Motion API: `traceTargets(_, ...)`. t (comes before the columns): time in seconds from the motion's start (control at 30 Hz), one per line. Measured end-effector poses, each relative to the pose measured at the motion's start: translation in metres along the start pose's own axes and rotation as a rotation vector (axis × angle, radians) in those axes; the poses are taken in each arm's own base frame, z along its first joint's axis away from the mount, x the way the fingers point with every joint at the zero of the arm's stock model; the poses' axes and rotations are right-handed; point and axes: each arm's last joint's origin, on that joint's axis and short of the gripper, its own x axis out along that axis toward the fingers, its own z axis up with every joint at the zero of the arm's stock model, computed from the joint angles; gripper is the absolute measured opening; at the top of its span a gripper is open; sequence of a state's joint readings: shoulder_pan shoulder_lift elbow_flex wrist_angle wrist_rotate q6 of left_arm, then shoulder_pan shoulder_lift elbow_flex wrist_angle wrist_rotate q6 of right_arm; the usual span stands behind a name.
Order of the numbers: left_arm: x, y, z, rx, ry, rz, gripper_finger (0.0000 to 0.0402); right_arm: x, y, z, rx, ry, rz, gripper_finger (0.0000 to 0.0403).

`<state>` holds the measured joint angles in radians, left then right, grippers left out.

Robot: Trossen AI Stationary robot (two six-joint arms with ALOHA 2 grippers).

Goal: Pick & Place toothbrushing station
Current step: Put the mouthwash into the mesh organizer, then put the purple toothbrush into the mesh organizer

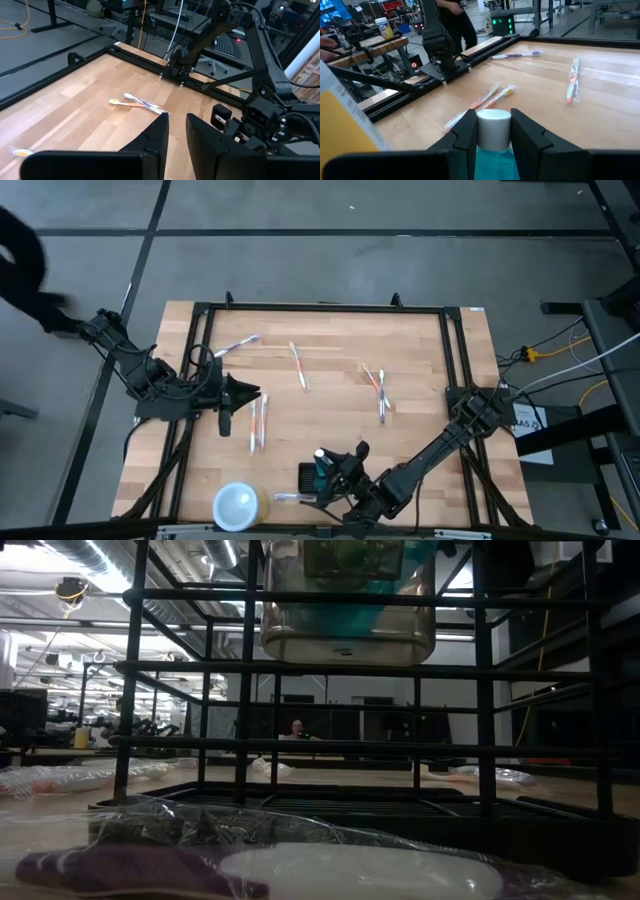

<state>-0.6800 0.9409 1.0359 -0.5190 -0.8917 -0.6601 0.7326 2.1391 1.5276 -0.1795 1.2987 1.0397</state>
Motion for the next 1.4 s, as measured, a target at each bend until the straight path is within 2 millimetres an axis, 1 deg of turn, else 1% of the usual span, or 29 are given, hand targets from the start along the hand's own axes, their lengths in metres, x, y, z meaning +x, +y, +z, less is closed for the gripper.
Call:
traceTargets(0.17,0.000,0.000,0.000,-0.004,0.001,-0.001,0.0061,0.005,-0.001,0.002,0.009,0.007,-0.004,0.0092)
traceTargets(0.37,0.000,0.000,0.000,-0.006,0.002,-0.003,0.0061,0.003,0.000,0.001,0.013,0.008,0.000,0.0132)
traceTargets(0.5,0.000,0.000,0.000,-0.004,0.002,-0.003,0.0061,0.001,0.000,0.001,0.027,0.020,0.011,0.0143)
traceTargets(0.77,-0.001,-0.002,-0.001,-0.003,0.007,-0.013,0.0061,-0.014,0.002,-0.002,0.047,-0.013,0.020,0.0147)
traceTargets(0.87,-0.001,-0.004,-0.003,0.005,0.014,-0.020,0.0061,-0.024,0.004,0.006,0.089,-0.034,0.029,0.0147)
traceTargets(0.97,-0.002,-0.008,-0.006,0.025,0.039,-0.062,0.0061,-0.041,0.006,0.023,0.115,-0.046,0.055,0.0148)
traceTargets(1.03,-0.002,-0.014,-0.005,0.044,0.042,-0.119,0.0061,-0.053,0.007,0.043,0.104,-0.055,0.074,0.0148)
traceTargets(1.13,-0.006,-0.022,-0.001,0.066,-0.009,-0.173,0.0061,-0.072,0.004,0.082,0.072,-0.080,0.094,0.0148)
traceTargets(1.27,-0.011,-0.027,0.006,0.078,-0.081,-0.199,0.0061,-0.093,-0.008,0.139,0.018,-0.081,0.142,0.0148)
traceTargets(1.33,-0.013,-0.029,0.008,0.088,-0.074,-0.243,0.0061,-0.103,-0.016,0.165,0.005,-0.045,0.216,0.0148)
traceTargets(1.4,-0.014,-0.031,0.010,0.087,-0.059,-0.284,0.0061,-0.111,-0.025,0.183,0.003,0.043,0.338,0.0148)
